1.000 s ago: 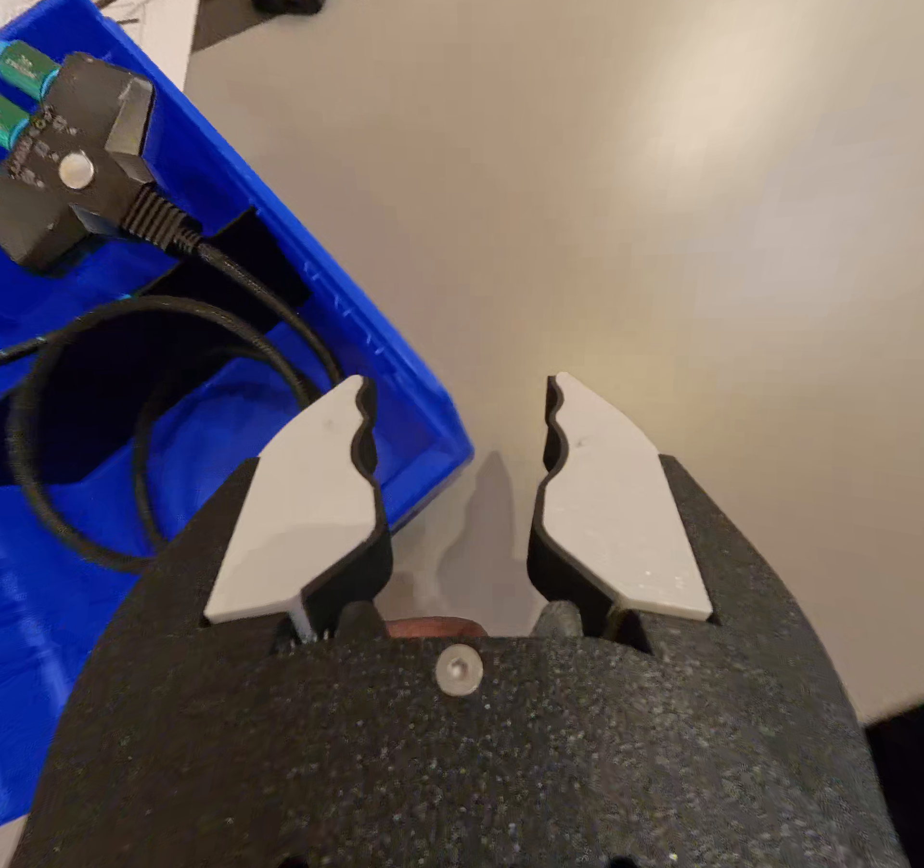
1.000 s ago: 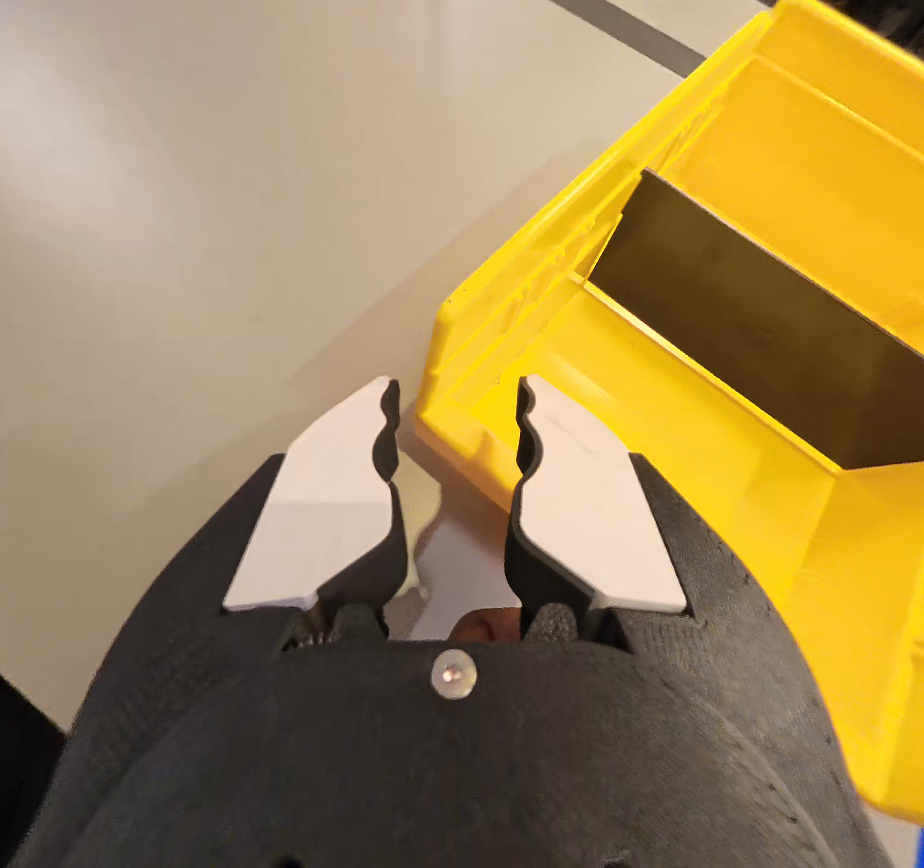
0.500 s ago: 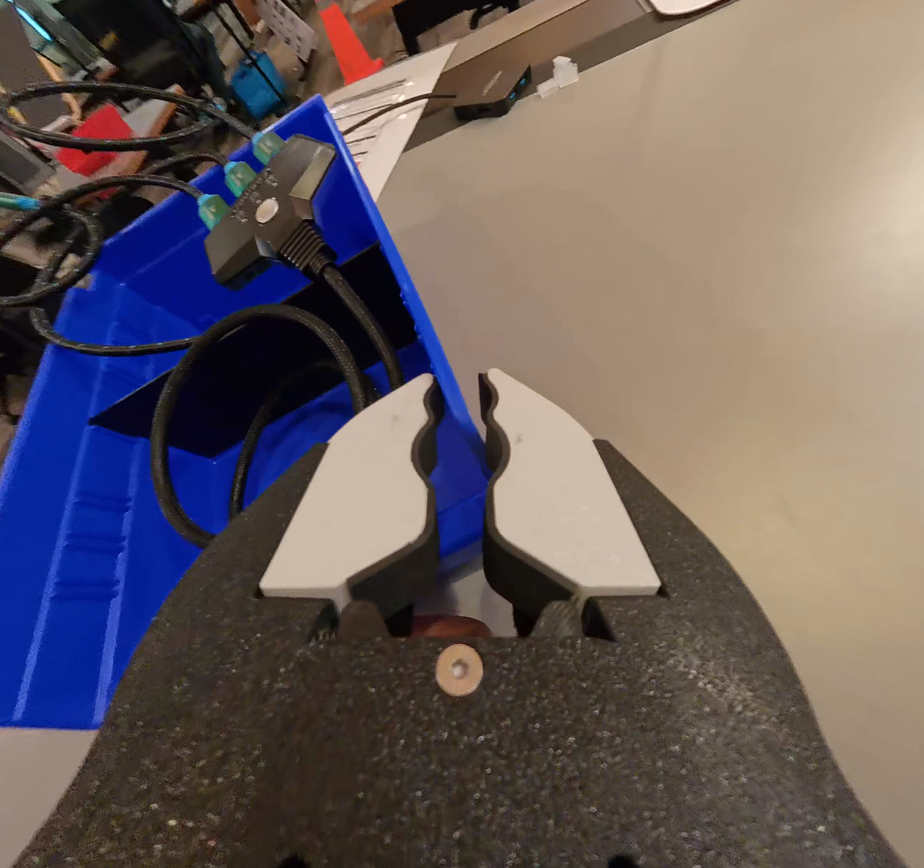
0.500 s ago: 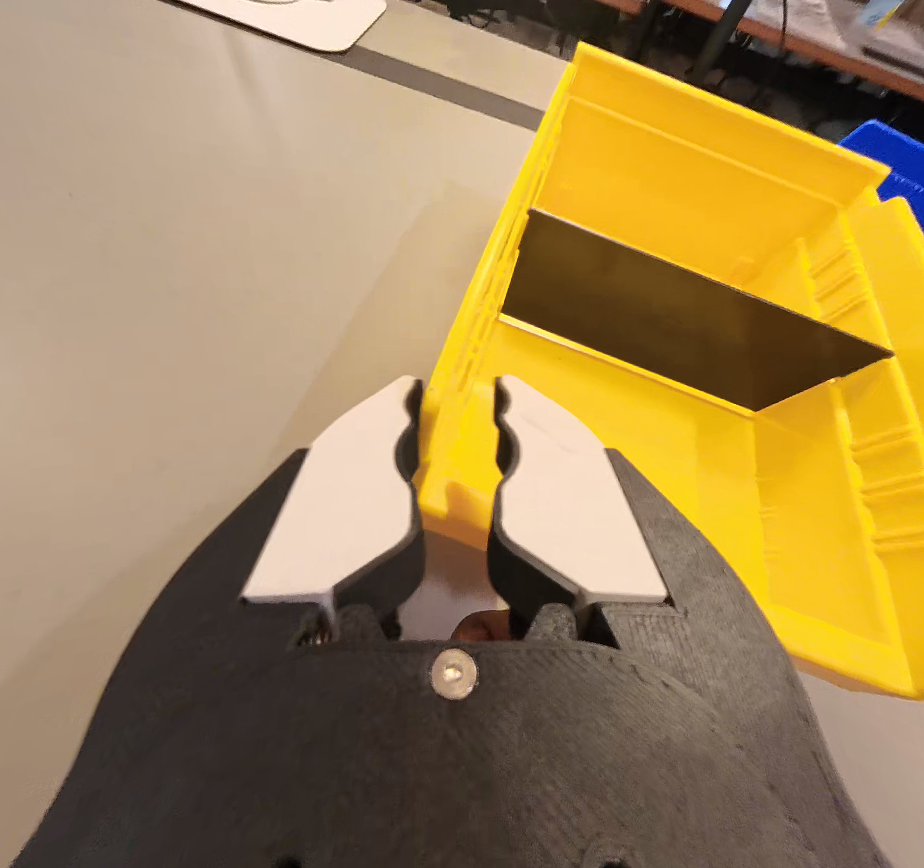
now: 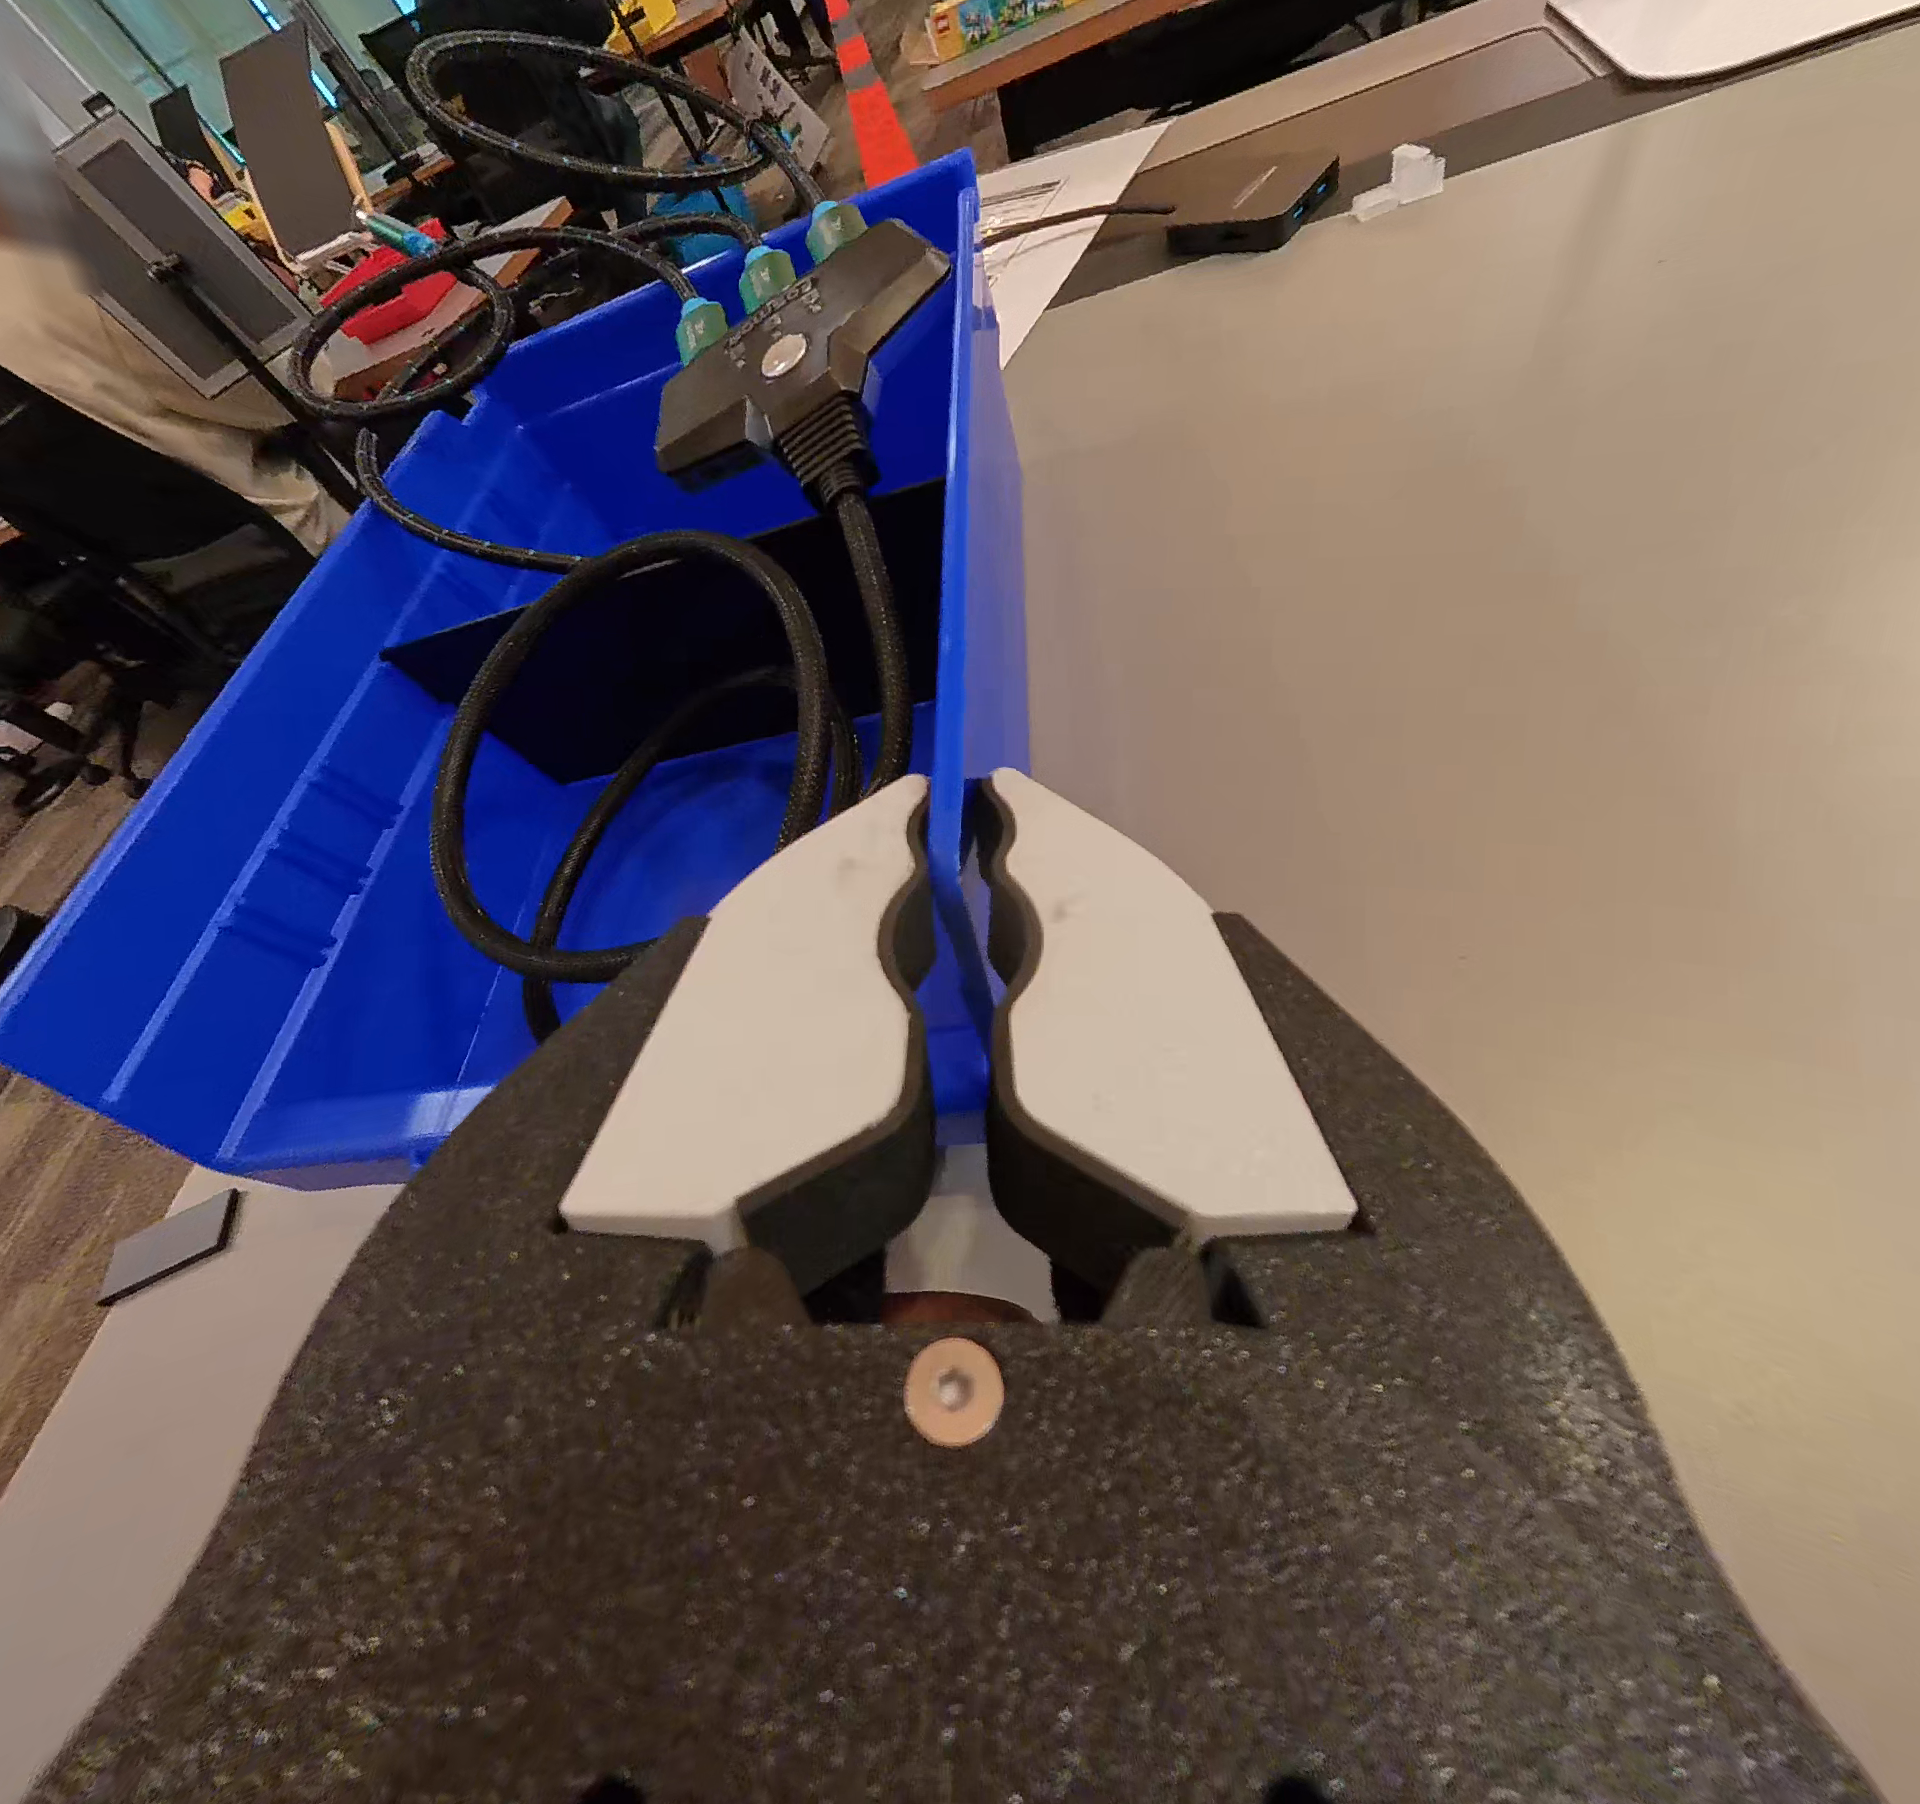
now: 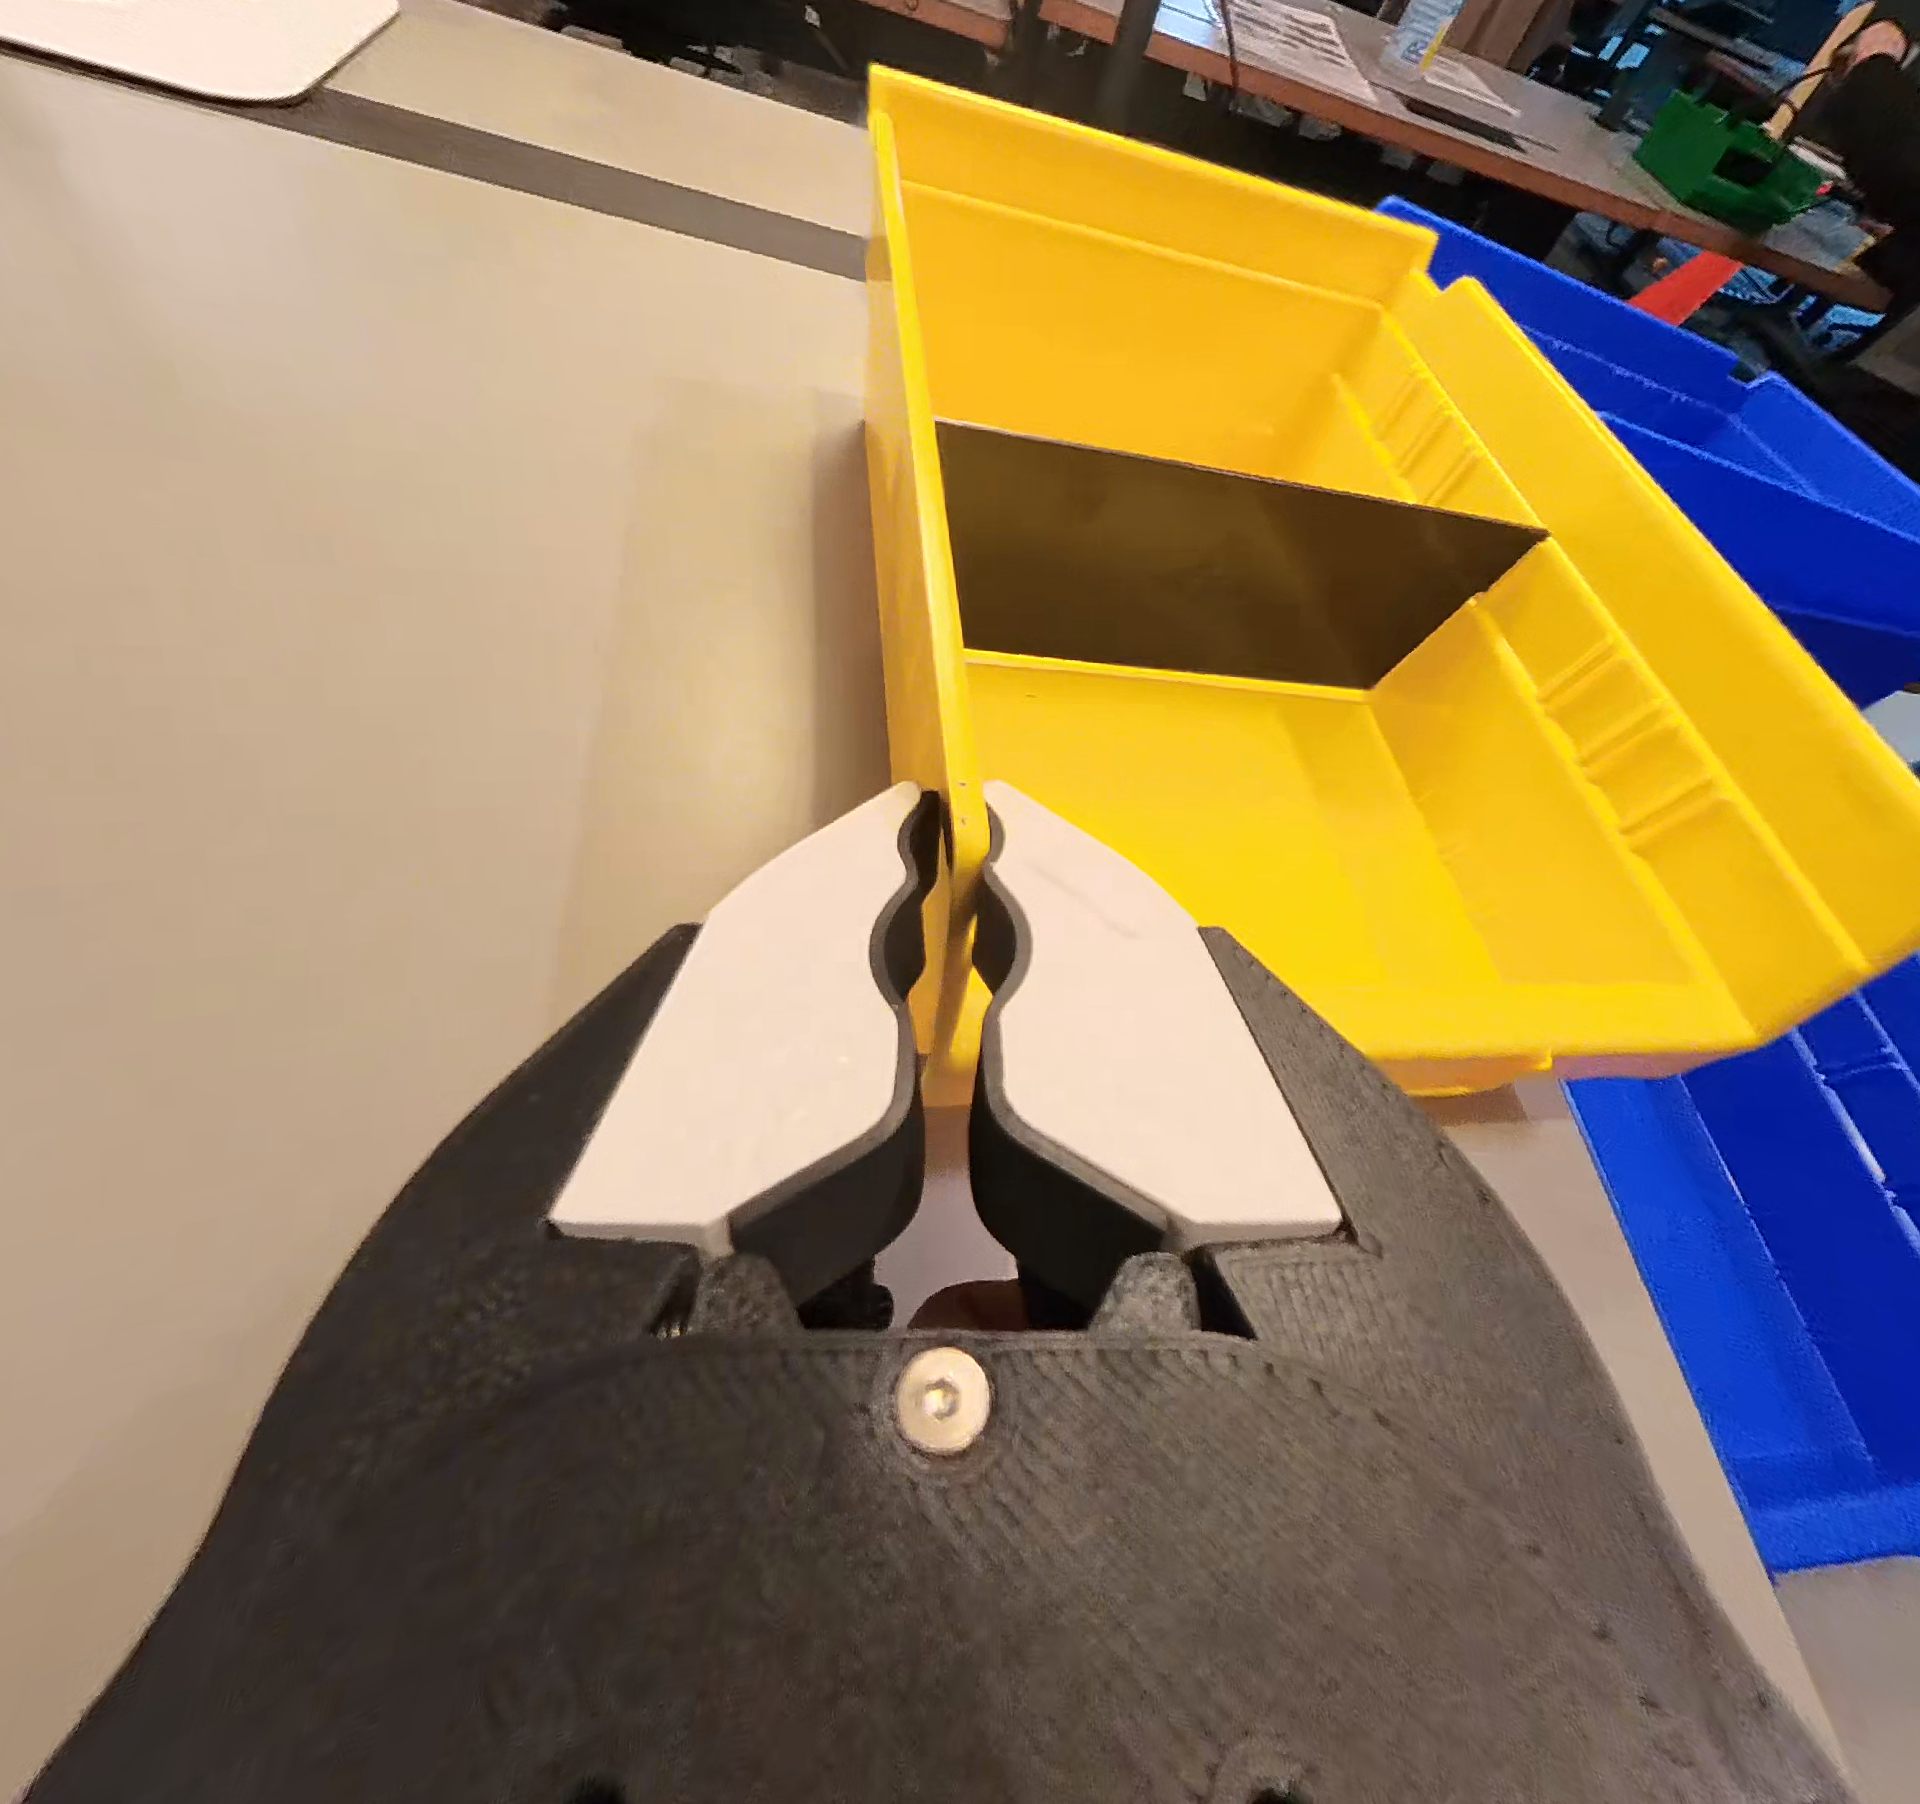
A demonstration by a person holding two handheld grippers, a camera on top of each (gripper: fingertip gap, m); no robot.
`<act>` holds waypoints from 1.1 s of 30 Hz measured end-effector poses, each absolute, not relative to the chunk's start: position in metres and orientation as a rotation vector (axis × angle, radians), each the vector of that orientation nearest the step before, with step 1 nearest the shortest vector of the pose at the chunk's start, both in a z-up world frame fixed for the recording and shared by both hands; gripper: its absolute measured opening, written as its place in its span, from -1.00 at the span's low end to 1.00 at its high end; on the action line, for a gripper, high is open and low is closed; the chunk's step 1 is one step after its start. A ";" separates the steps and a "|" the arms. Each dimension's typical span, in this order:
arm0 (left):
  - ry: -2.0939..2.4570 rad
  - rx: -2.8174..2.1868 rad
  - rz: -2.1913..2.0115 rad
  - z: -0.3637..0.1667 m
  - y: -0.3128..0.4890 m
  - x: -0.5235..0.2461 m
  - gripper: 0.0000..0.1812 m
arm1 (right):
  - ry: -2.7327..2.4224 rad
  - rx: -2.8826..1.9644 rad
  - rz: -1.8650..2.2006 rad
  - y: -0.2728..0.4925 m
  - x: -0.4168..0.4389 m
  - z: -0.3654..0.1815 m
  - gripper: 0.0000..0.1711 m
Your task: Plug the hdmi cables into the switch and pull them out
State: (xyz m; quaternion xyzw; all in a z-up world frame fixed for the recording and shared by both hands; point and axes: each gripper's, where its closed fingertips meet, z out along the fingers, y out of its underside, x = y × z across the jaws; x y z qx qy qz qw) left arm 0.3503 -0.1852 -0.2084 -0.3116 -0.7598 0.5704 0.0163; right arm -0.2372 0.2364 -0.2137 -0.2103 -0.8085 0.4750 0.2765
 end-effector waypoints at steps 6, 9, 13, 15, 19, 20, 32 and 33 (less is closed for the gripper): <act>-2.371 -0.978 1.776 -0.208 -0.193 0.358 -0.94 | -2.168 -0.533 1.257 0.232 -0.239 -0.214 -0.96; -2.358 -1.047 1.754 -0.208 -0.196 0.364 -0.94 | -2.184 -0.520 1.262 0.234 -0.241 -0.214 -0.96; -2.328 -1.077 1.718 -0.208 -0.199 0.380 -0.94 | -2.206 -0.476 1.283 0.237 -0.240 -0.214 -0.96; -2.323 -1.065 1.715 -0.208 -0.202 0.388 -0.94 | -2.215 -0.451 1.291 0.239 -0.238 -0.214 -0.96; -2.301 -1.065 1.716 -0.209 -0.208 0.397 -0.94 | -2.238 -0.425 1.307 0.240 -0.232 -0.214 -0.96; -2.290 -1.076 1.717 -0.209 -0.209 0.396 -0.94 | -2.237 -0.423 1.312 0.241 -0.232 -0.214 -0.96; -2.046 -1.235 1.635 -0.158 -0.175 0.380 -0.50 | -2.398 -0.262 1.351 0.266 -0.198 -0.209 -0.76; -2.012 -1.187 1.661 -0.143 -0.176 0.380 -0.50 | -2.434 -0.250 1.365 0.269 -0.191 -0.208 -0.73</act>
